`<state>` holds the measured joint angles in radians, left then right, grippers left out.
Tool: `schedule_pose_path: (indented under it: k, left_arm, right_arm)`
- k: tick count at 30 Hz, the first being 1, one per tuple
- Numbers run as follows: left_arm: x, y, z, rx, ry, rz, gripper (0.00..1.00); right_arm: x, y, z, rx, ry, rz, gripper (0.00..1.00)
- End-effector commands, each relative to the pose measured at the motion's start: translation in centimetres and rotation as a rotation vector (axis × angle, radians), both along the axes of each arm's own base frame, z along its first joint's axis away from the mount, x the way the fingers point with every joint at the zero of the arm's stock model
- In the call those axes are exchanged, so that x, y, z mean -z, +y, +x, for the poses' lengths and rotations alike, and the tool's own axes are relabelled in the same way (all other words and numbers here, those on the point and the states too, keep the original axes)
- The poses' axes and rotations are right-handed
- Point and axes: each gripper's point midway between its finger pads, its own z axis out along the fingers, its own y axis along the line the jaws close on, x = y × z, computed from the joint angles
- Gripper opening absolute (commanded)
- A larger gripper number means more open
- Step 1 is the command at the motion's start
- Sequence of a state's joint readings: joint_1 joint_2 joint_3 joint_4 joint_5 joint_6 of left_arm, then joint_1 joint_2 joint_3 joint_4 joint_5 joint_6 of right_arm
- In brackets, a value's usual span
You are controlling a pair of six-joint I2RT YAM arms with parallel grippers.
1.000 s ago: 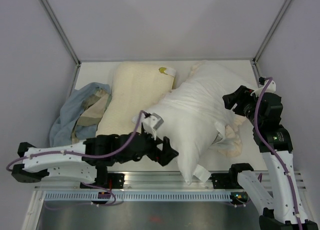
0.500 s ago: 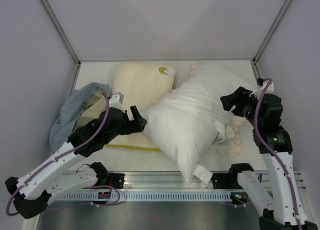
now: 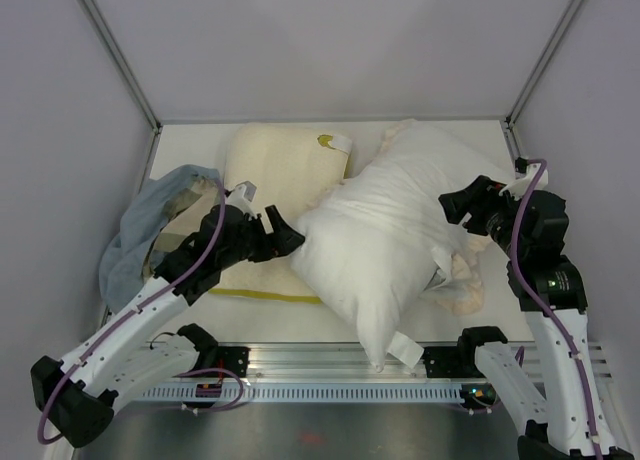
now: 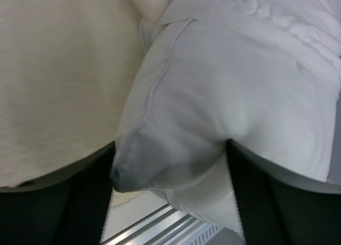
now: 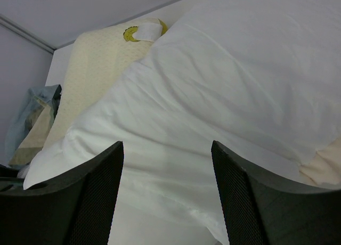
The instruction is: Remove the pillowcase from the pillow
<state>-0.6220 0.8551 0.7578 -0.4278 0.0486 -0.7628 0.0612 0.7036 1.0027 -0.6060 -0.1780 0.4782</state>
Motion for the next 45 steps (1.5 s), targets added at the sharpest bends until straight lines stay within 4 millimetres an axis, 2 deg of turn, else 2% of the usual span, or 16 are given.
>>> schedule_pose_path:
  k: [1,3,4,5,6,9,14,18,23,30,33,34,35,38,42,45]
  left_arm:
    - [-3.2,-2.4,-0.4,0.140,-0.115,-0.111,0.72]
    - [-4.1,-2.6,-0.6,0.161,-0.152,-0.139,0.45]
    - [-4.9,-2.6,-0.9,0.170,-0.178,-0.154,0.20]
    - [-5.3,-2.5,-1.1,0.180,-0.199,-0.152,0.07]
    - [-5.4,-2.5,-1.2,0.185,-0.202,-0.154,0.02]
    - [-7.6,-3.2,-2.1,0.255,-0.277,-0.217,0.02]
    - [-10.1,-6.0,-6.6,0.548,-0.335,-0.421,0.02]
    - [-7.9,-8.6,-9.8,0.740,-0.261,-0.445,0.02]
    - [-4.2,-9.8,-10.3,0.744,-0.177,-0.290,0.02]
    - [-1.3,-9.5,-10.5,0.694,-0.115,-0.233,0.02]
    - [-0.9,-9.6,-10.3,0.685,-0.102,-0.233,0.02]
    - [-0.7,-9.7,-10.3,0.686,-0.095,-0.230,0.02]
    - [-0.3,-9.8,-10.3,0.687,-0.081,-0.222,0.02]
    - [0.3,-9.9,-10.1,0.676,-0.063,-0.214,0.02]
    - [0.9,-10.2,-10.0,0.686,-0.046,-0.202,0.02]
    - [0.9,-10.2,-9.9,0.684,-0.042,-0.201,0.02]
  right_arm:
    - [-0.2,0.4,0.2,-0.014,-0.008,0.023,0.73]
    - [0.1,0.6,0.3,-0.021,-0.004,0.032,0.73]
    - [0.5,0.8,0.4,-0.032,0.007,0.038,0.73]
    - [0.6,0.8,0.4,-0.036,0.010,0.038,0.73]
    - [1.0,0.9,0.4,-0.041,0.018,0.039,0.73]
    - [1.4,1.2,0.6,-0.057,0.022,0.041,0.73]
    - [-0.2,2.3,1.3,-0.139,0.014,0.034,0.71]
    - [-3.8,3.0,1.5,-0.184,-0.048,0.035,0.70]
    - [-6.6,4.7,1.2,-0.302,-0.104,0.041,0.71]
    - [-4.8,8.3,0.3,-0.459,-0.035,0.064,0.71]
    - [-2.4,10.3,0.3,-0.525,0.063,0.005,0.69]
    - [-1.5,11.8,-0.3,-0.572,0.096,-0.025,0.68]
    - [-0.9,11.4,0.0,-0.517,0.105,-0.072,0.68]
    - [-1.0,13.3,-2.2,-0.589,0.072,-0.081,0.70]
    - [1.8,15.7,-3.7,-0.673,0.152,-0.144,0.69]
    - [3.6,16.2,-4.2,-0.648,0.170,-0.224,0.69]
